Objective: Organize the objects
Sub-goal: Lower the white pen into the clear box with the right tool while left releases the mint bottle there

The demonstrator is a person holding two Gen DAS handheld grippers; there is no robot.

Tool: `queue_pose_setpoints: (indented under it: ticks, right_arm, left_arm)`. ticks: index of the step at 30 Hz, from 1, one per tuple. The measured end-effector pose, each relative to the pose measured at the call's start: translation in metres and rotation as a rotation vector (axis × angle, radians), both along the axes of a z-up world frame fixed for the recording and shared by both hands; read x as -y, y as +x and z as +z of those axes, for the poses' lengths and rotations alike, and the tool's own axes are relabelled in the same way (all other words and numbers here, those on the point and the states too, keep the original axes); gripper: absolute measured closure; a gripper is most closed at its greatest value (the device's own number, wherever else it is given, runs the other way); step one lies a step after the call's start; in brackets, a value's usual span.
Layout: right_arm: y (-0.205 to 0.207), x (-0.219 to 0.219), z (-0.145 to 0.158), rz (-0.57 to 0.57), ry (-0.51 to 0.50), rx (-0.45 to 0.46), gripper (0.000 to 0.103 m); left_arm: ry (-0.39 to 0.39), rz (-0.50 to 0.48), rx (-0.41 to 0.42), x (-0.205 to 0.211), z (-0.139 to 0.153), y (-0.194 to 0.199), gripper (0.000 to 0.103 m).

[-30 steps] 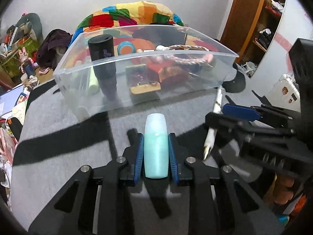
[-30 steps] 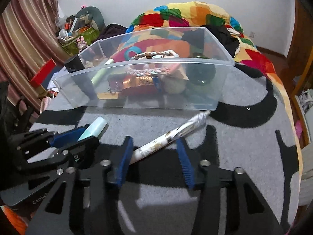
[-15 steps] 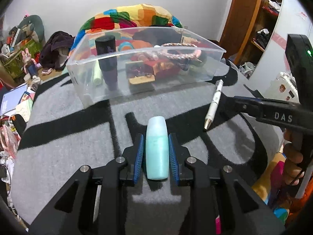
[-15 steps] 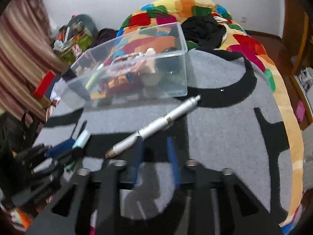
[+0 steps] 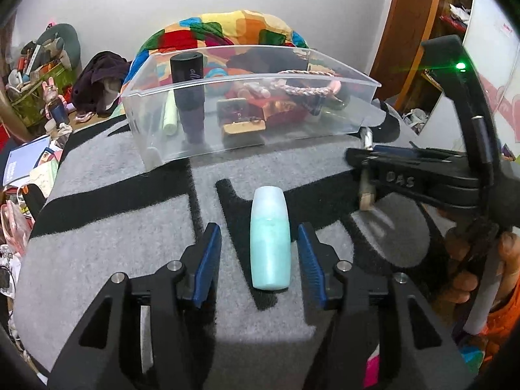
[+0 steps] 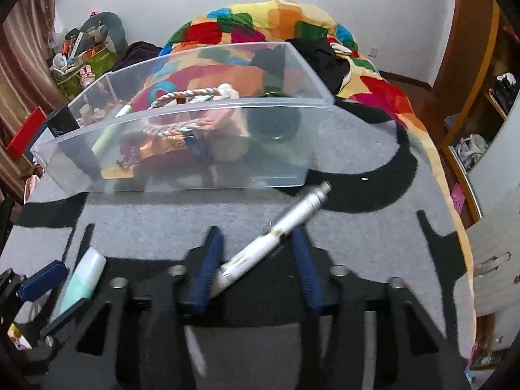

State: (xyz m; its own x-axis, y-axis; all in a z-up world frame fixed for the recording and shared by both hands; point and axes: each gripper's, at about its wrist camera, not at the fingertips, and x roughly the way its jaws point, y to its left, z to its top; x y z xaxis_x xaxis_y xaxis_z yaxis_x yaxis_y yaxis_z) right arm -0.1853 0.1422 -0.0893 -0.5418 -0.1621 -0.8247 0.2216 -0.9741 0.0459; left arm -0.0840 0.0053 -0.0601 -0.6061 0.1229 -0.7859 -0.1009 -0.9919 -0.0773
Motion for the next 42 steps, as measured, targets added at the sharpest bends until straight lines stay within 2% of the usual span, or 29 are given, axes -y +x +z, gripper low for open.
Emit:
queue_pose_setpoints:
  ticks: [6, 8, 10, 19, 27, 34, 38, 42]
  right_arm:
    - [0.023, -0.01, 0.004, 0.049, 0.03, -0.03, 0.085]
    - [0.031, -0.014, 0.004, 0.064, 0.036, -0.039, 0.087]
    - [0.039, -0.018, 0.006, 0.086, 0.019, -0.035, 0.093]
    - [0.073, -0.025, 0.014, 0.178, -0.032, -0.06, 0.093]
    - [0.081, -0.024, 0.047, 0.219, -0.098, -0.154, 0.093]
    - [0.064, -0.018, 0.076, 0.233, -0.152, -0.23, 0.093]
    - [0.038, -0.014, 0.085, 0.229, -0.183, -0.231, 0.093]
    - [0.006, -0.011, 0.085, 0.229, -0.229, -0.187, 0.093]
  left_arm:
    - [-0.01, 0.009, -0.02, -0.004, -0.002, 0.0, 0.056]
    - [-0.031, 0.013, -0.034, -0.006, -0.003, 0.0, 0.065]
    - [-0.042, 0.019, -0.043, -0.007, -0.003, -0.001, 0.079]
    - [-0.041, 0.04, -0.081, -0.009, 0.012, 0.007, 0.079]
    - [-0.012, 0.055, -0.164, -0.008, 0.047, 0.01, 0.079]
    - [0.013, 0.076, -0.199, 0.0, 0.066, -0.01, 0.079]
    - [0.024, 0.09, -0.203, 0.004, 0.072, -0.028, 0.079]
    - [0.06, 0.092, -0.177, 0.007, 0.074, -0.049, 0.079]
